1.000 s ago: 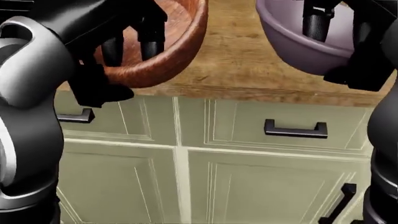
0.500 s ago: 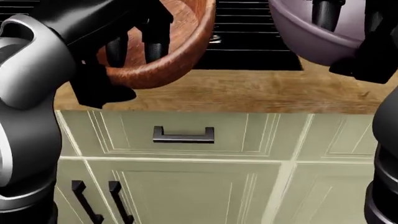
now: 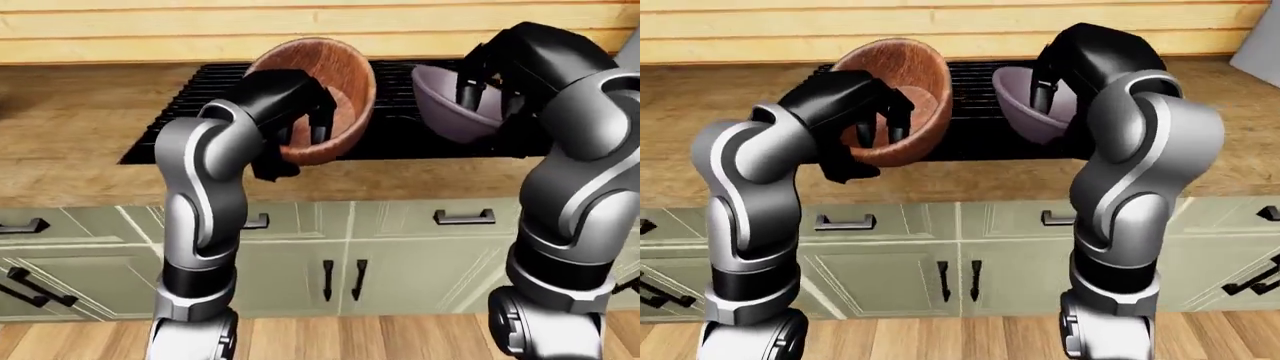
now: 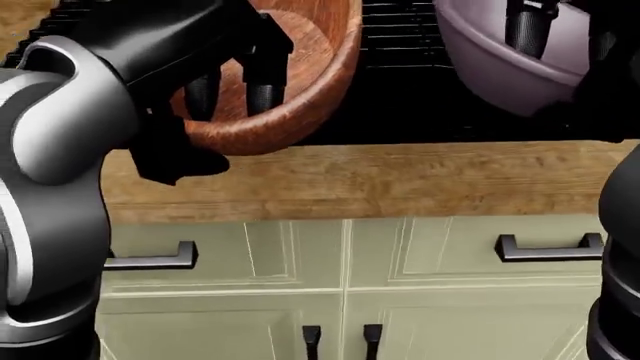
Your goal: Stack the bowls from largest to smallest.
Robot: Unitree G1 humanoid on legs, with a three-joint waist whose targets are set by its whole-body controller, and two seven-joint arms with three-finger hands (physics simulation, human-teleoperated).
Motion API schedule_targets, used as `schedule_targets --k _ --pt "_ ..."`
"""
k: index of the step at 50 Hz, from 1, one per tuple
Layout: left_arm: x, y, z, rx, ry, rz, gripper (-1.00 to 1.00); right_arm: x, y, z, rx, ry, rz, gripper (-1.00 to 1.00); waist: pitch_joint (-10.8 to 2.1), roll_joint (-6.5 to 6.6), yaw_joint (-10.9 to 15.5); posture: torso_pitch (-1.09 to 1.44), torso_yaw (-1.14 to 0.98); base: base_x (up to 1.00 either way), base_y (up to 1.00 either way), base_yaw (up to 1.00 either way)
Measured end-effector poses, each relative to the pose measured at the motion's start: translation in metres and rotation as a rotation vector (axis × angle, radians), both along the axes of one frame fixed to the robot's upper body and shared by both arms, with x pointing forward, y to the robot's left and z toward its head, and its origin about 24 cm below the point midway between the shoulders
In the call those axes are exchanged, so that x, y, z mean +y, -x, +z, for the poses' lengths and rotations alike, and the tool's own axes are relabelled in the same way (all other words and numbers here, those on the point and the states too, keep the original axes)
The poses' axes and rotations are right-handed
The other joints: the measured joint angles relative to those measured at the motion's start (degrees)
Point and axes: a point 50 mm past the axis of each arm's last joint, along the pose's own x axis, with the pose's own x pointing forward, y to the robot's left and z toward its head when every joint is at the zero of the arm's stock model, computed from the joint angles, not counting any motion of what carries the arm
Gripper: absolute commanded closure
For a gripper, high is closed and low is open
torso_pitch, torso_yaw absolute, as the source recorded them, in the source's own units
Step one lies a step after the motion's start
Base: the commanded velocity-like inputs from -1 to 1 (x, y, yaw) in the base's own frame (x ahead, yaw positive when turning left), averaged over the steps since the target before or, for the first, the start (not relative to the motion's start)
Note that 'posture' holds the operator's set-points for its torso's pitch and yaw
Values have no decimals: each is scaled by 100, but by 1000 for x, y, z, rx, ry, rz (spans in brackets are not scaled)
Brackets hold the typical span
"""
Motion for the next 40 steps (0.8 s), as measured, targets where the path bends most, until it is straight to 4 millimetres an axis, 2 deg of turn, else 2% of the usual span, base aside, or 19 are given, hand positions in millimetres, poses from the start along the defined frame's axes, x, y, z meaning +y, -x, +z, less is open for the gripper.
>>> schedule_targets --k 2,3,5,7,9,11,17,19,21,24,26,28,29,30,32,34,35,37,40 --pt "1 0 1 7 -5 0 100 1 -1 2 2 1 3 100 -54 3 15 0 0 8 100 0" --pt "2 0 4 -3 -1 2 100 3 0 5 -11 3 7 100 -32 72 12 0 0 8 100 0" --pt "4 3 10 -33 11 9 100 4 2 9 -35 8 14 100 49 287 -8 0 0 7 100 0" --pt "8 4 14 -50 18 22 100 6 3 14 -48 12 23 100 11 645 56 0 0 7 100 0" --pt "16 1 10 -23 23 50 100 12 1 8 -21 19 48 100 120 610 160 0 0 7 100 0" --pt "20 -2 8 8 23 74 100 16 -3 6 19 28 66 100 100 641 207 0 0 8 100 0" --pt "16 3 19 -36 23 51 100 12 5 21 -48 24 48 100 164 248 194 0 0 8 100 0" --pt "14 4 23 -45 22 44 100 11 7 24 -71 26 41 100 108 109 129 0 0 7 100 0" --pt "11 5 20 -39 20 28 100 7 5 19 -58 18 26 100 120 93 27 0 0 8 100 0" --pt "7 3 17 -6 1 11 100 5 1 16 -20 12 17 100 -20 6 46 0 0 7 100 0" --pt "8 5 24 -31 9 15 100 7 4 21 -43 15 24 100 5 118 47 0 0 5 50 50" --pt "8 10 33 -77 18 11 100 5 9 27 -83 14 19 100 149 598 228 0 0 1 0 100" --pt "10 11 35 -87 23 19 100 7 11 27 -97 15 24 100 219 746 343 0 0 1 0 100" --pt "14 11 31 -75 25 35 100 10 10 23 -81 18 38 100 253 717 446 0 0 2 0 100" --pt "20 6 25 -28 28 67 100 15 4 15 -9 32 65 100 160 632 583 0 0 0 50 50" --pt "26 5 26 -18 37 98 100 21 1 16 19 45 95 100 199 285 587 0 0 0 32 0" --pt "25 6 29 -30 41 96 100 19 3 17 9 43 92 100 284 189 537 0 0 0 0 0" --pt "20 10 32 -50 37 75 100 13 7 20 -16 30 69 100 319 205 421 0 0 0 0 0" --pt "15 11 34 -54 25 47 100 8 10 27 -48 21 42 100 217 299 266 0 0 0 0 0"
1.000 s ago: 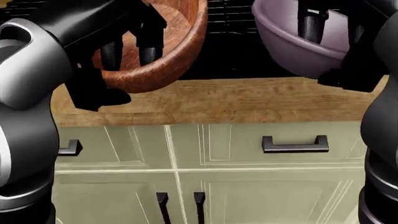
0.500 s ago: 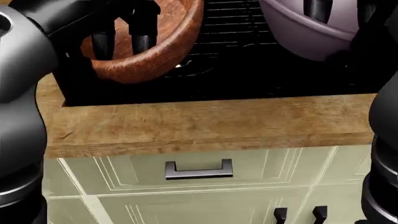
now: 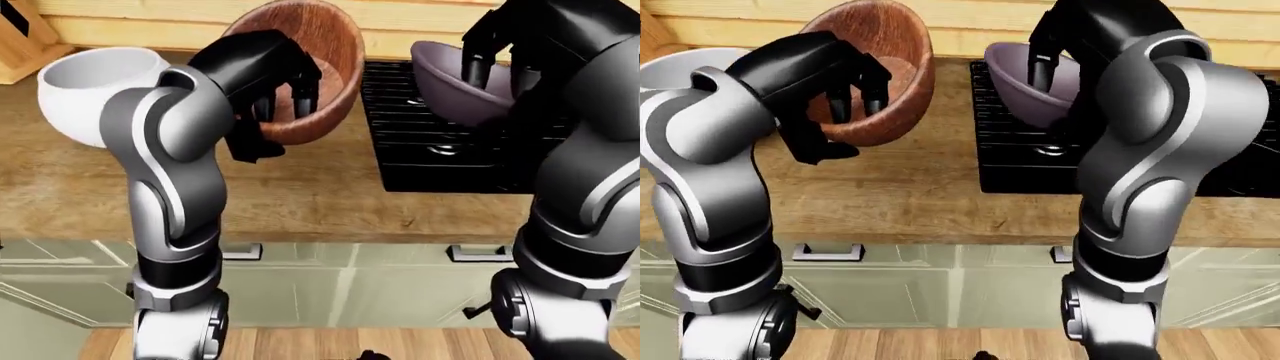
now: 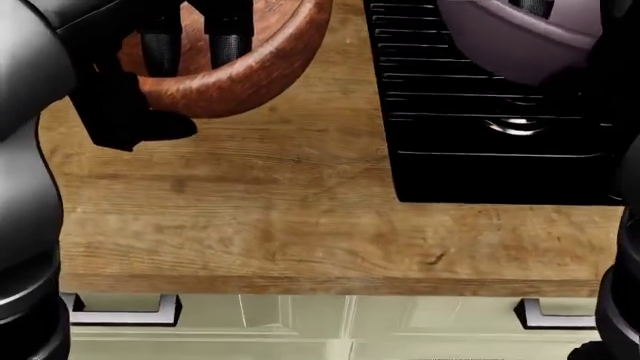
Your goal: Stack the bowls from largest to smallest.
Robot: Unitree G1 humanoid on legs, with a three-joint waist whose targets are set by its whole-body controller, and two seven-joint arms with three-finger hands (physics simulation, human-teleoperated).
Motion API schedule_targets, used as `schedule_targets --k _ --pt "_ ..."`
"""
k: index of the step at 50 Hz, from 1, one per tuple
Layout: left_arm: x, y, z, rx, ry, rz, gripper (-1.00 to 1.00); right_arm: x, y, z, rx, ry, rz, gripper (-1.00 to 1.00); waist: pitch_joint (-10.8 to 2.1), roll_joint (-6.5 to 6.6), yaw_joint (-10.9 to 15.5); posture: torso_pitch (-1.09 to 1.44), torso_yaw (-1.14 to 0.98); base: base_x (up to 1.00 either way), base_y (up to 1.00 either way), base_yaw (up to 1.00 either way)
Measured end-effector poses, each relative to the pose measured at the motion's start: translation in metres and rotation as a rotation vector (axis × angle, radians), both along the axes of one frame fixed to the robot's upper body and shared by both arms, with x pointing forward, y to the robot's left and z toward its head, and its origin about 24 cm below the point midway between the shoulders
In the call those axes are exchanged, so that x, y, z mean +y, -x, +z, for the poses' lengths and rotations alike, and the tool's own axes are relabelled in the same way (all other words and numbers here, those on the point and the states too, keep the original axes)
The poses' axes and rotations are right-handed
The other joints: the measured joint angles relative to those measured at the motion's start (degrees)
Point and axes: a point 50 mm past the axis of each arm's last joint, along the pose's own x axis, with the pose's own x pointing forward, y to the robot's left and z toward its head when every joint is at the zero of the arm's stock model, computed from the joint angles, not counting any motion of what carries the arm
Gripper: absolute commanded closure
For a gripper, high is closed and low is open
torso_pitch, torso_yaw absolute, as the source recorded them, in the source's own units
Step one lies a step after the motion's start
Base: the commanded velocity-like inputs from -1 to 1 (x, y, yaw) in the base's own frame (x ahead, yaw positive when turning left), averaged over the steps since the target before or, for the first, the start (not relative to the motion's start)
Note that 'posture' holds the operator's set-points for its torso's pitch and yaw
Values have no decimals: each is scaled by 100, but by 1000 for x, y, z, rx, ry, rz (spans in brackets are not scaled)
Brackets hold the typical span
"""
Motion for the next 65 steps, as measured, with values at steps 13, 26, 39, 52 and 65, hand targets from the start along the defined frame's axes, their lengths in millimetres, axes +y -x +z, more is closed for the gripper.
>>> schedule_targets --k 13,26,39,52,65 --pt "2 6 16 -33 3 0 100 1 2 5 -5 17 5 100 -175 -214 -152 0 0 -4 30 0" --pt "-4 11 23 -46 -9 -36 100 -5 9 14 -38 7 -25 100 -171 -115 -169 0 0 -9 53 0" --pt "0 7 24 6 -17 -21 100 2 5 13 -6 9 6 100 -123 647 87 0 0 -6 53 36" --pt "0 23 56 -82 13 -21 100 5 14 26 -66 16 20 100 108 -19 -67 0 0 0 1 7" --pt "-5 22 62 -59 -7 -42 100 -1 15 28 -58 7 0 100 127 56 -247 0 0 0 1 0"
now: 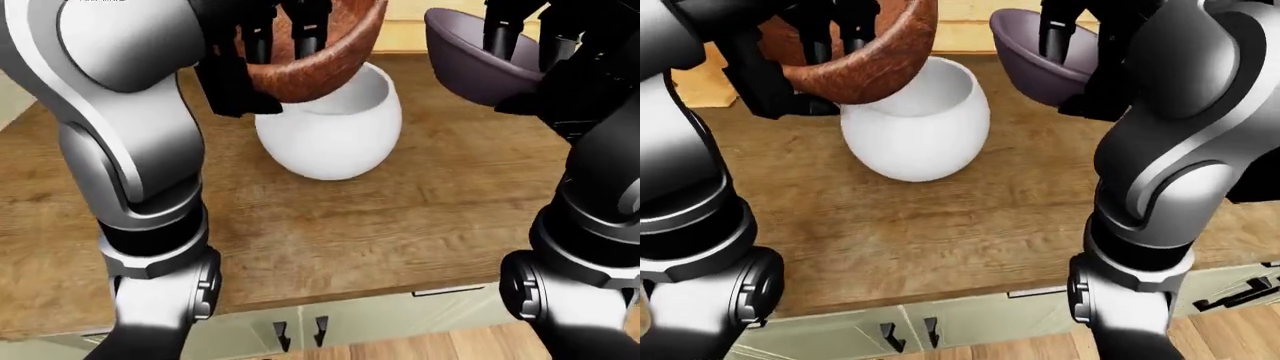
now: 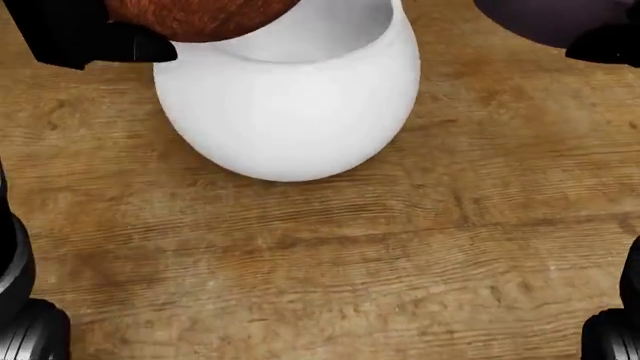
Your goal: Stack the bowls from largest to smallest.
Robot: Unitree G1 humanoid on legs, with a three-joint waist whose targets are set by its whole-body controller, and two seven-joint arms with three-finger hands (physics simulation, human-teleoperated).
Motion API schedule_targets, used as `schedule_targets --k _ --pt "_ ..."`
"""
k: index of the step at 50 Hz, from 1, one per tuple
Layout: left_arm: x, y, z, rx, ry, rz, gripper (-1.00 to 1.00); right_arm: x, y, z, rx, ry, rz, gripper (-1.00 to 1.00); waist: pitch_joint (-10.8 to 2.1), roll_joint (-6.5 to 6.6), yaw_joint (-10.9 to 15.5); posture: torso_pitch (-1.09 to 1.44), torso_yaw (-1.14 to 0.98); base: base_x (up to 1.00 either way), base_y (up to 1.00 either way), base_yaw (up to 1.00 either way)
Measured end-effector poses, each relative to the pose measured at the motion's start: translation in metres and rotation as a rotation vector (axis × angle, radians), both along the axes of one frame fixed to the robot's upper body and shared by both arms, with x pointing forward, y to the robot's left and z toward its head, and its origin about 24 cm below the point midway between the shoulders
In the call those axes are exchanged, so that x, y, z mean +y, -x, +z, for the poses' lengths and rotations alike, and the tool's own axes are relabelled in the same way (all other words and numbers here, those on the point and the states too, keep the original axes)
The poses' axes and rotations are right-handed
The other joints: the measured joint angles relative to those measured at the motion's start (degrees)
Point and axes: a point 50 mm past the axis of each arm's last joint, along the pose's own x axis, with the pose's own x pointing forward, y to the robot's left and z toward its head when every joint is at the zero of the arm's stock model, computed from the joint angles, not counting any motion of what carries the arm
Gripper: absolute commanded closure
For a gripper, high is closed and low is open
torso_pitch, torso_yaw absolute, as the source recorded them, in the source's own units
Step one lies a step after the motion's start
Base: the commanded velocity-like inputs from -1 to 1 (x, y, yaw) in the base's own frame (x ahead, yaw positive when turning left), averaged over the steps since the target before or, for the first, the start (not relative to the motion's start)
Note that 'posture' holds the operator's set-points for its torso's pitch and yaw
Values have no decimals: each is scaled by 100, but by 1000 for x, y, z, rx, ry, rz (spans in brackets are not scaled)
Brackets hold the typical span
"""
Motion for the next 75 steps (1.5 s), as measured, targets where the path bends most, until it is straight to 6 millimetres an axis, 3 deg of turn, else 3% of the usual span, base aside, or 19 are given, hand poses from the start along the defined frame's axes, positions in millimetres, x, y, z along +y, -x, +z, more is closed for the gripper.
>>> schedule_targets --k 2,5,7,10,13,16,21,28,38,45,69,75 --pt "7 -3 -3 20 12 28 100 6 -2 -5 21 15 29 100 -59 88 191 0 0 0 22 0" --pt "6 3 6 -18 23 29 100 4 -4 -5 32 10 25 100 -207 93 196 0 0 0 8 21" --pt "3 10 13 -66 24 15 100 1 -2 -2 15 0 12 100 -254 -13 173 0 0 0 3 0" --pt "0 18 20 -120 20 -7 100 -4 5 5 -36 -9 -10 100 -109 -217 200 0 0 0 0 0" --pt "1 12 16 -90 21 1 100 -8 7 6 -52 -13 -24 100 -97 -510 298 0 0 0 0 0" --pt "-2 2 5 -18 4 1 100 -12 2 0 -10 -19 -38 100 1 -372 256 0 0 0 0 0" --pt "-5 1 4 -2 -11 -11 100 -19 -1 -2 32 -26 -53 100 -1 -236 176 0 0 0 0 0" --pt "-9 3 12 -31 -10 -17 100 -28 0 1 17 -30 -80 100 -84 -267 151 0 0 0 0 0" --pt "-21 3 17 23 26 -61 100 -36 0 -2 21 -39 -100 100 -78 -367 209 -3 0 0 0 0" --pt "-27 4 9 66 1 -86 100 -43 0 -5 26 -46 -121 100 -243 -407 256 -10 0 0 0 0" --pt "-30 8 11 49 -9 -107 100 -43 0 -9 19 -51 -119 100 -1091 -324 203 -32 0 0 0 0" --pt "-39 4 9 70 3 -158 100 -44 0 -9 20 -53 -122 100 -1212 -316 195 -32 0 0 0 0"
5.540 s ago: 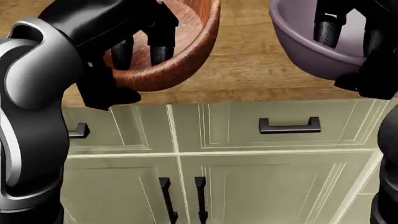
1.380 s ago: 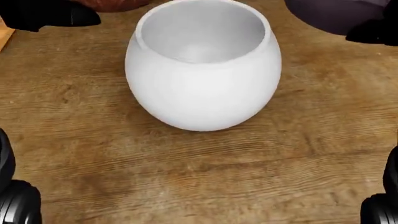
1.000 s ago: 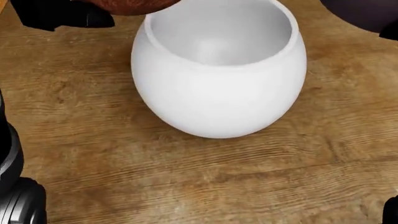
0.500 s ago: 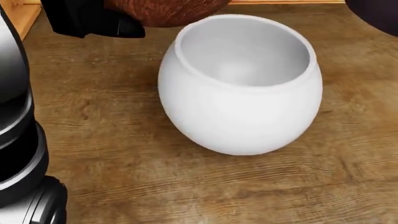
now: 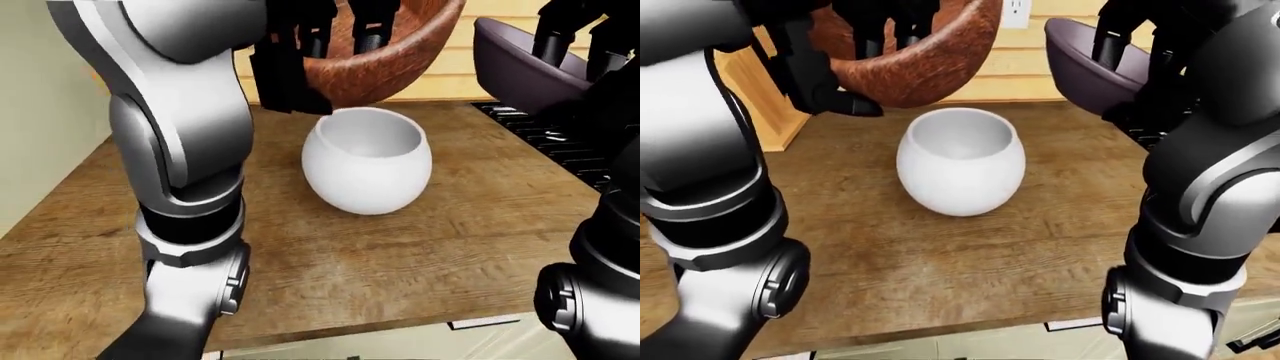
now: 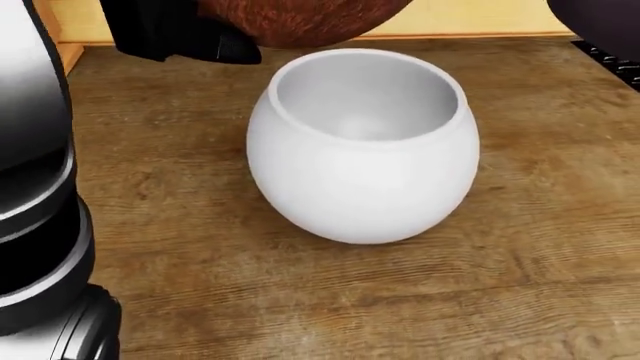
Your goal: Stack the bowls from largest to smallest.
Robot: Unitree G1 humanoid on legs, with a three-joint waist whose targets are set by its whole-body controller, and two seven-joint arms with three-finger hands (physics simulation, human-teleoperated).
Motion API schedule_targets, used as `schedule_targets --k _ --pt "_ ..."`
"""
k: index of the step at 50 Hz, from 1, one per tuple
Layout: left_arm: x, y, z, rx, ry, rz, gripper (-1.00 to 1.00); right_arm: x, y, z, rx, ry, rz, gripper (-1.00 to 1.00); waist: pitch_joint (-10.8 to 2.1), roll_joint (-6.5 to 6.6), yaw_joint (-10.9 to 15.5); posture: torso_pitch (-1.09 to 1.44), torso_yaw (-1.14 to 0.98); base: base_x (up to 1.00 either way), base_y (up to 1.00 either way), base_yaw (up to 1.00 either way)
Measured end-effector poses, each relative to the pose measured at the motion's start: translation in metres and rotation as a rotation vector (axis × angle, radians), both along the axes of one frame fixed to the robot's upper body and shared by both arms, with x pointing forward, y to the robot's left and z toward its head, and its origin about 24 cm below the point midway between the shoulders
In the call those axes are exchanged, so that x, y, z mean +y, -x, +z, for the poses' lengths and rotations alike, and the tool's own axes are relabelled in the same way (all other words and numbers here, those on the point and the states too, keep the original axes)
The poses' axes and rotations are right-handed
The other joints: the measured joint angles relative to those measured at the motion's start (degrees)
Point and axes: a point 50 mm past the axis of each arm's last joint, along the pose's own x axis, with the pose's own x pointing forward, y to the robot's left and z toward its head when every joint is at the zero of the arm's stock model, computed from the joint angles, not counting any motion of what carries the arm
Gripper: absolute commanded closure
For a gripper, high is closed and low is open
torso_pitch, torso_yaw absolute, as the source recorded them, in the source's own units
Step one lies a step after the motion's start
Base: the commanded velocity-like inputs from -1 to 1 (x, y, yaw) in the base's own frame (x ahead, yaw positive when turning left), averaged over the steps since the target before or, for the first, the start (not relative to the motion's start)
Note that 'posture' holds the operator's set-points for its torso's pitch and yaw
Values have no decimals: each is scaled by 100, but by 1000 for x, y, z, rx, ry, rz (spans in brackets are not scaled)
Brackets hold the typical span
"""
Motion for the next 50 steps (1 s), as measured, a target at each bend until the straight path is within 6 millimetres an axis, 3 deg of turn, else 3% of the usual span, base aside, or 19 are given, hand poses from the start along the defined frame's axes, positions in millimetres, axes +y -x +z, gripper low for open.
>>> schedule_targets --k 14,30,42,50 --pt "-25 -50 -37 57 2 -14 100 -43 15 0 0 -44 -125 100 -147 19 -72 -32 0 0 0 0" --pt "-55 -67 -78 72 22 -65 100 -43 19 5 -18 -40 -108 100 -381 11 -161 -32 0 0 0 0" --pt "-60 -75 -74 170 46 -96 100 -40 14 2 -12 -47 -93 100 -452 14 -167 -32 0 0 0 0" --pt "-61 -83 -89 259 10 -73 100 -43 16 3 -27 -52 -98 100 -479 12 -168 -32 0 0 0 0"
